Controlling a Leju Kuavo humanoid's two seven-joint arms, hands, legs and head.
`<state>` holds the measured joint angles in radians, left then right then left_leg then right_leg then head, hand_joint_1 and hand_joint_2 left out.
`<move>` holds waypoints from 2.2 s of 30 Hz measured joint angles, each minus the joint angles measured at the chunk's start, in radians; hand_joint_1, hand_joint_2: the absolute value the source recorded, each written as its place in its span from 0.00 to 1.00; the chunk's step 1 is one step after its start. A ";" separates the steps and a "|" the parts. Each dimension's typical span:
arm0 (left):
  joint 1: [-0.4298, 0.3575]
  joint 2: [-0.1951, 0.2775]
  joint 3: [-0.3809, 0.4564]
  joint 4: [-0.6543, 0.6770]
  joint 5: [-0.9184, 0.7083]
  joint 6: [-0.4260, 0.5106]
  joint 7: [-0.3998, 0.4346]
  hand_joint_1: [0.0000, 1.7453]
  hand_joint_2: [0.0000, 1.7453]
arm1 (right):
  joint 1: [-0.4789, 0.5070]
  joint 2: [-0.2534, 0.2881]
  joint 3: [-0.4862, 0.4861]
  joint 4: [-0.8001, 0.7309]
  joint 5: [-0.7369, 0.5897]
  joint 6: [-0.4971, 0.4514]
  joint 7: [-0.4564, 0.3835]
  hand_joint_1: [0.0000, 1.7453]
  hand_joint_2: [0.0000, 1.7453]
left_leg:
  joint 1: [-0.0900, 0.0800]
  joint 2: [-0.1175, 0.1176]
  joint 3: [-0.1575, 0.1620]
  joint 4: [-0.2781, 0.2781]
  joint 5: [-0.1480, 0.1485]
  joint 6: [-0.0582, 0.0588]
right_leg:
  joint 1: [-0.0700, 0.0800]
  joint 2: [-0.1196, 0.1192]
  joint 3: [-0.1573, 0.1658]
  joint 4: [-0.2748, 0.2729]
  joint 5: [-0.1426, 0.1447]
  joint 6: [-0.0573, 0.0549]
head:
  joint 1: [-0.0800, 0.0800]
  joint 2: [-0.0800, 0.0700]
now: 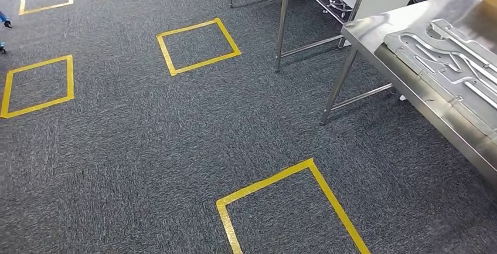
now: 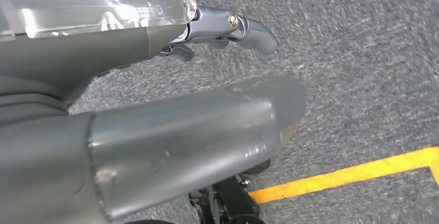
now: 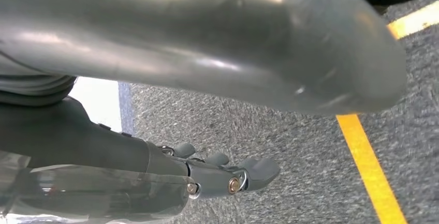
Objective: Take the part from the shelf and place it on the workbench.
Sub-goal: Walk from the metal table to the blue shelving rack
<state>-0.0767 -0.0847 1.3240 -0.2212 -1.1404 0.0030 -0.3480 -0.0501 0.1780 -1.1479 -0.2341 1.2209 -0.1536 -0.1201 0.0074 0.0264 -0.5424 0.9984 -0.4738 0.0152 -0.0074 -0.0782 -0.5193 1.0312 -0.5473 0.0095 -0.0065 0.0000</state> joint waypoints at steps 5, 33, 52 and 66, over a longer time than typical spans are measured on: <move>-0.006 -0.005 -0.003 0.000 -0.006 0.002 -0.003 0.00 0.00 | 0.008 -0.006 0.000 0.000 -0.004 0.003 0.000 0.00 0.00 | 0.001 -0.054 -0.004 -0.004 0.008 0.014 | -0.007 0.076 -0.126 0.251 -0.106 0.012 | 0.006 0.000; 0.006 -0.040 -0.038 0.000 -0.059 0.029 -0.033 0.00 0.00 | 0.020 -0.046 -0.038 -0.003 -0.013 0.041 0.007 0.00 0.00 | -0.005 -0.027 -0.004 -0.003 0.007 0.016 | -0.003 0.053 -0.057 0.127 -0.074 -0.001 | 0.001 0.000; 0.013 -0.058 -0.059 -0.021 -0.090 0.027 -0.038 0.00 0.00 | 0.020 -0.036 -0.058 -0.003 0.000 0.029 0.043 0.00 0.00 | 0.007 -0.032 -0.145 0.283 -0.113 -0.048 | -0.005 0.027 -0.020 -0.005 0.030 -0.044 | -0.013 0.000; 0.014 -0.087 -0.078 -0.056 -0.100 0.029 -0.038 0.00 0.00 | 0.015 -0.030 -0.064 -0.003 0.000 0.035 0.060 0.00 0.00 | -0.003 -0.057 -0.005 -0.003 0.011 0.016 | -0.009 0.073 -0.122 0.257 -0.115 0.002 | 0.000 0.000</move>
<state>-0.0622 -0.1715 1.2460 -0.2775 -1.2400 0.0321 -0.3864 -0.0354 0.1481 -1.2115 -0.2369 1.2212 -0.1186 -0.0606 0.0043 -0.0306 -0.5479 0.9955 -0.4630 0.0309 -0.0161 -0.0053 -0.6414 1.2885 -0.6626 0.0111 -0.0068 0.0000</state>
